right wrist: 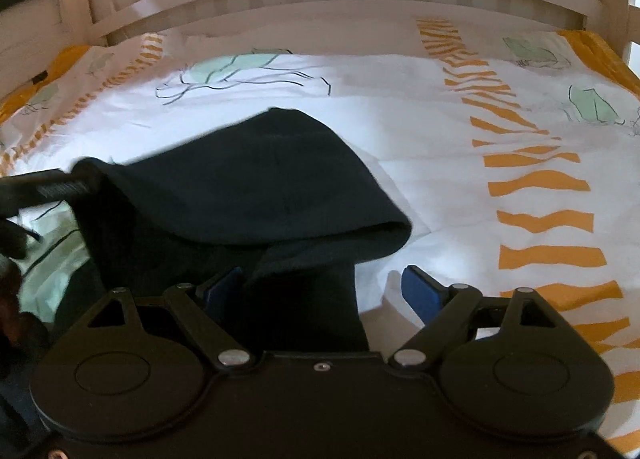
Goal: Fold large clothes
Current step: 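Grasp the hood with the right tool and fold it down onto the body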
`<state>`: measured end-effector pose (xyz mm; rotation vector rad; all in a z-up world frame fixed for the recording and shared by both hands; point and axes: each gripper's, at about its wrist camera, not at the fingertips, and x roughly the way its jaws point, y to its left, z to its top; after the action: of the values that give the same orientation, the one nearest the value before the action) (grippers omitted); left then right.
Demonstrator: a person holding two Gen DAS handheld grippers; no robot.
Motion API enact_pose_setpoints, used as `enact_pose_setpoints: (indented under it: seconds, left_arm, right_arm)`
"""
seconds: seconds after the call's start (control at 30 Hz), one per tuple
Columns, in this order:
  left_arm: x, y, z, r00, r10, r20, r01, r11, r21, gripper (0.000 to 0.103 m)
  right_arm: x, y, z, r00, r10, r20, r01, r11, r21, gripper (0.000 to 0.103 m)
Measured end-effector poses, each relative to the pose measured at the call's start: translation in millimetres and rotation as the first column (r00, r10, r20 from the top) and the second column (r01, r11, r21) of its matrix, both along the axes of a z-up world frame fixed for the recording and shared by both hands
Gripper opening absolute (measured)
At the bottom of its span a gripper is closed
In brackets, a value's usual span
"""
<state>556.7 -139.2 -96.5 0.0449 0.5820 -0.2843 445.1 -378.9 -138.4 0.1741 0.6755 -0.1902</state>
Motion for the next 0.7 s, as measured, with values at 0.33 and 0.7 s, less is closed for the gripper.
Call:
enact_pose_setpoints:
  seconds: [0.33, 0.7]
  left_arm:
    - [-0.1, 6.4, -12.4, 0.996, -0.078, 0.031, 0.076, 0.995, 0.061, 0.085]
    - [16.4, 30.0, -25.2, 0.993, -0.072, -0.089, 0.068, 0.997, -0.047, 0.093]
  right_arm:
    - [-0.2, -30.1, 1.7, 0.995, -0.102, 0.008, 0.099, 0.945, -0.311, 0.096]
    - [-25.6, -97.7, -19.8, 0.986, -0.152, 0.061, 0.137, 0.969, 0.207, 0.096]
